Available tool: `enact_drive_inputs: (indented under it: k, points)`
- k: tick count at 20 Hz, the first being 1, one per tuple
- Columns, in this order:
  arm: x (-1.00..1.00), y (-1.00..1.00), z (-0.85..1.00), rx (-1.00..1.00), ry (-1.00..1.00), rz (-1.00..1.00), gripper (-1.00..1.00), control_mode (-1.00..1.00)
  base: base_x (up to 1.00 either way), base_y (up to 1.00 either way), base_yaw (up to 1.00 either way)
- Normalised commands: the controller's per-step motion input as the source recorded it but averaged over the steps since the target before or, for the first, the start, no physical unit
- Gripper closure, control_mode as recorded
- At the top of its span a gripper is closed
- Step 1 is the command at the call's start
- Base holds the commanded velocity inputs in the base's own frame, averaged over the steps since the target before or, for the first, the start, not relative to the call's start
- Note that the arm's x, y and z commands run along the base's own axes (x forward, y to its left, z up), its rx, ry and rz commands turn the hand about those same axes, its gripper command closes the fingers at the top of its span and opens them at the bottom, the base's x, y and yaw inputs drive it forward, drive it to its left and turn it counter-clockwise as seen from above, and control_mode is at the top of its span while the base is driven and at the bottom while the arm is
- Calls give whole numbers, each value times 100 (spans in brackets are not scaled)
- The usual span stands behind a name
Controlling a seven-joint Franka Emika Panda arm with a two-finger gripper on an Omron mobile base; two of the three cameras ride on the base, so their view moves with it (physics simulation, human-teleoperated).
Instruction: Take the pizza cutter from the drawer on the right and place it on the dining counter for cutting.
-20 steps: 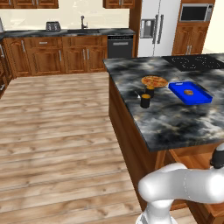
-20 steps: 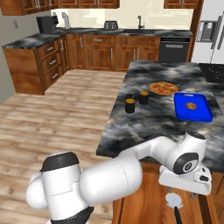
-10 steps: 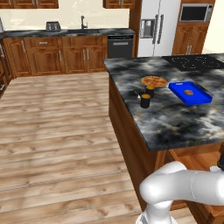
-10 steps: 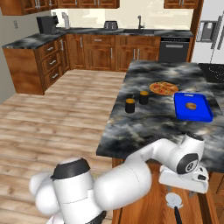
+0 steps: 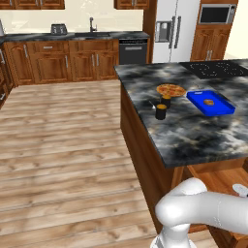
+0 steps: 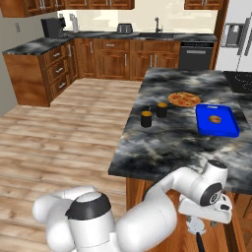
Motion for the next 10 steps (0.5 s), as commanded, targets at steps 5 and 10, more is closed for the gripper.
enact_drive_inputs:
  k: [5, 10]
  points:
    - [7, 1, -38, -2, -12, 0, -100, -100, 0, 0, 0]
    - [7, 0, -6, 0, -2, 0, -100, -100, 0, 0, 0]
